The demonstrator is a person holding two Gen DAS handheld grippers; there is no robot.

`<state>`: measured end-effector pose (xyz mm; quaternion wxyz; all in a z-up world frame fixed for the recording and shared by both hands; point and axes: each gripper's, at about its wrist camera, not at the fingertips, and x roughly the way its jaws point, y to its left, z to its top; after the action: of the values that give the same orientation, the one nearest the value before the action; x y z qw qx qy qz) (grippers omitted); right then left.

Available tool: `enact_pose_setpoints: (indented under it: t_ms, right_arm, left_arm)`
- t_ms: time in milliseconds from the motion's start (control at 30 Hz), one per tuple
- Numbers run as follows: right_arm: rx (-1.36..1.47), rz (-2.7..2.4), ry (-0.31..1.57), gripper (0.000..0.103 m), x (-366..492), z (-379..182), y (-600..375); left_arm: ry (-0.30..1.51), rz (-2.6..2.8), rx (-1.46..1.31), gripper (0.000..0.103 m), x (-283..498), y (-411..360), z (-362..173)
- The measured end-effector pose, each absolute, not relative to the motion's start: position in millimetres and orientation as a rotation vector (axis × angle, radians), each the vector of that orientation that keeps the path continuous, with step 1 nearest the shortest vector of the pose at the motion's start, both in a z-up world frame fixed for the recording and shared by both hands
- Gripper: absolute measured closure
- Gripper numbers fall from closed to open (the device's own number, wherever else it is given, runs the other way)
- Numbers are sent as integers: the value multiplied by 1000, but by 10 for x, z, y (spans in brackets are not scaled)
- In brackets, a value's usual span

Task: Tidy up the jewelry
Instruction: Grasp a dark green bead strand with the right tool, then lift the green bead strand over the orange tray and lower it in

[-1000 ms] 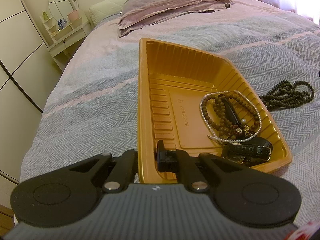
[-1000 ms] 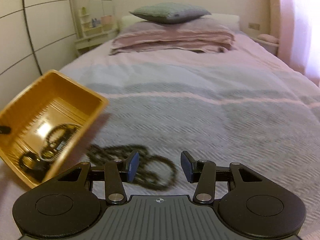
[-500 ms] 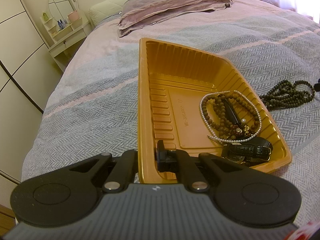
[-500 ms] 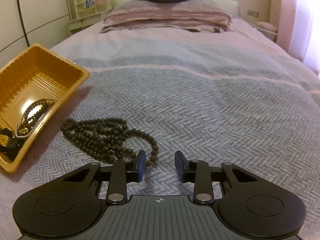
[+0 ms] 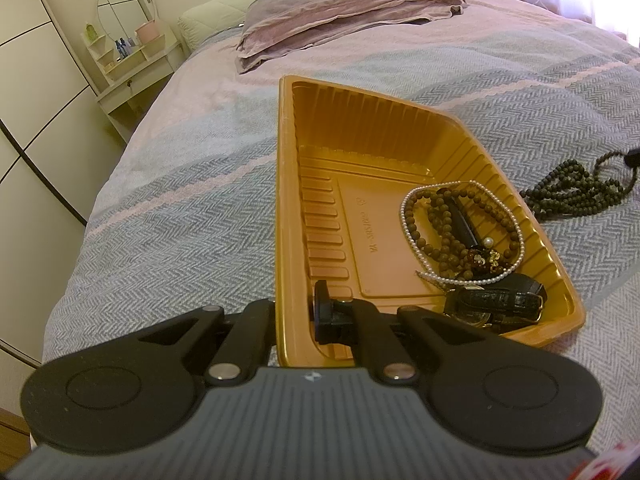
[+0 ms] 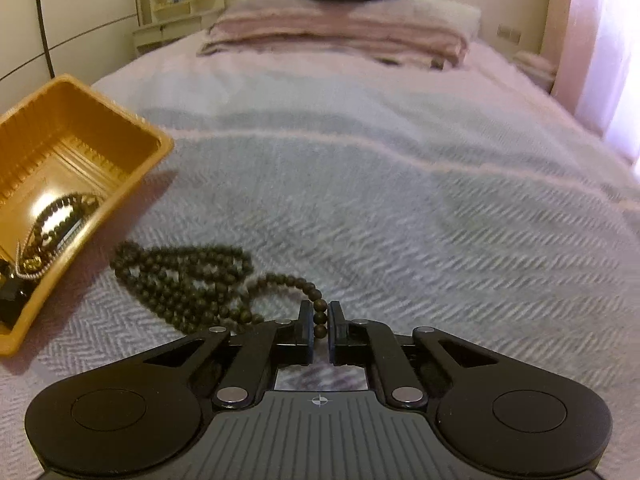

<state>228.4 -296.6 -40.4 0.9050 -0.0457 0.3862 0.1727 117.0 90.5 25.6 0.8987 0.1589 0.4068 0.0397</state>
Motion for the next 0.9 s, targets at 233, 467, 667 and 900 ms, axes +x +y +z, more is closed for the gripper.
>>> enact_pose_setpoints:
  t_ms: [233, 467, 667, 900]
  right_arm:
    - [-190, 345, 664, 96, 2078, 109, -3054]
    - [-228, 386, 608, 96, 1960, 460, -2998]
    - [-236, 501, 595, 96, 1871, 578, -2661]
    - [-234, 672, 585, 96, 1826, 580, -2009]
  left_arm:
    - [840, 82, 326, 100, 1168, 902, 258]
    - [838, 81, 326, 100, 1165, 899, 261]
    - [839, 79, 323, 100, 1166, 904, 266]
    - [841, 77, 323, 100, 1170, 907, 255]
